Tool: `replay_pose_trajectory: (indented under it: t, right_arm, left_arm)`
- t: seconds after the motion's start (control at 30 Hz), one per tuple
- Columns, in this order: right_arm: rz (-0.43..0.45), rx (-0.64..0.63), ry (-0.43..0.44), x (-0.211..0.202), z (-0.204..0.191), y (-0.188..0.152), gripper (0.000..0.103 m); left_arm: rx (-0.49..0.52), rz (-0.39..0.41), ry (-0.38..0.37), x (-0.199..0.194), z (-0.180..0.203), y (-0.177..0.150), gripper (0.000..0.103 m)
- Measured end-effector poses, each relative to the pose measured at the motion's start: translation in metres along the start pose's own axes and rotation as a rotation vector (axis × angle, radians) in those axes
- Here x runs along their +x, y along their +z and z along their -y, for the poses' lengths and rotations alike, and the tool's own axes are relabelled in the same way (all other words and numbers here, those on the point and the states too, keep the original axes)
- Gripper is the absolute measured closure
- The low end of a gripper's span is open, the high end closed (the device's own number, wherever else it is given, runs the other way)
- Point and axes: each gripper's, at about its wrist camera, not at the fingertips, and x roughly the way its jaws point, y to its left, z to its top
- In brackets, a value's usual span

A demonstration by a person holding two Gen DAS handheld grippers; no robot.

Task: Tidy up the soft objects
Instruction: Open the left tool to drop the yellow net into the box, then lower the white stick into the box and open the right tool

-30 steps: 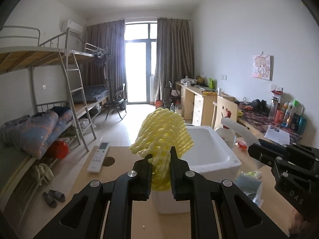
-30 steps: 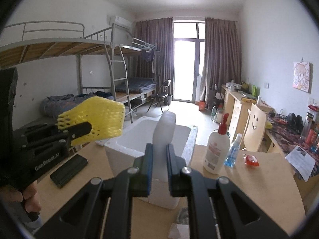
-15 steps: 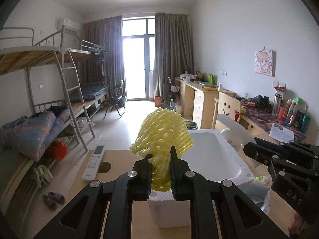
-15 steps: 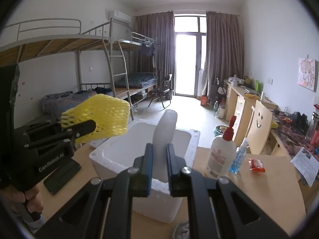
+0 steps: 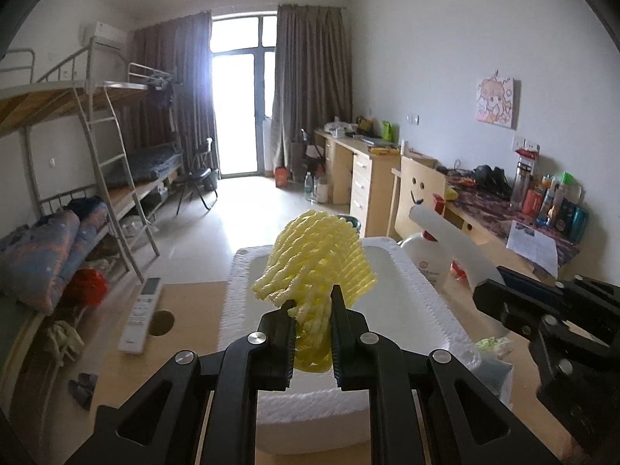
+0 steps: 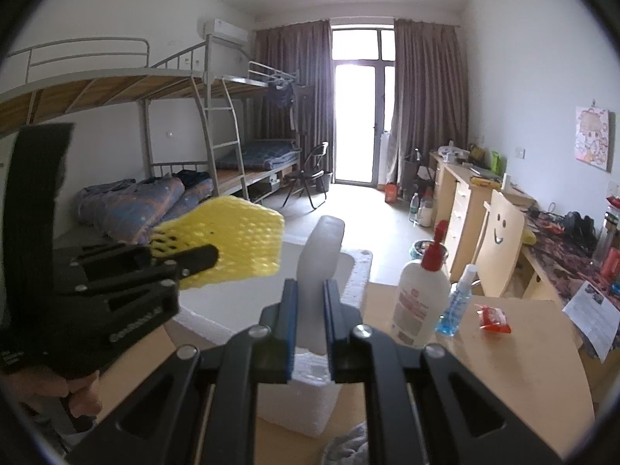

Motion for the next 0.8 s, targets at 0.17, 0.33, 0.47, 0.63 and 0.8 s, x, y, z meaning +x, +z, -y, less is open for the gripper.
replay_pose_trajectory:
  t: [0.17, 0.33, 0.47, 0.63, 0.8]
  right_arm:
    - [-0.003, 0.006, -0.015, -0.002, 0.003, -0.001, 0.088]
    - [-0.01, 0.013, -0.024, 0.0, 0.008, -0.002, 0.088]
    - [-0.01, 0.014, -0.026, 0.0, 0.008, -0.001, 0.088]
    - [-0.006, 0.02, -0.035, 0.0, 0.012, -0.002, 0.088]
    - [-0.004, 0.02, -0.037, -0.001, 0.015, -0.003, 0.088]
  left_arm:
    - [-0.004, -0.034, -0.005, 0.014, 0.003, 0.001, 0.087]
    - [-0.005, -0.057, 0.004, 0.024, 0.003, 0.001, 0.083]
    - [0.0, -0.052, 0.019, 0.025, 0.005, 0.001, 0.062]
    - [-0.021, -0.022, 0.04, 0.019, 0.001, 0.001, 0.011]
    - [-0.028, 0.001, 0.074, 0.013, 0.0, -0.001, 0.003]
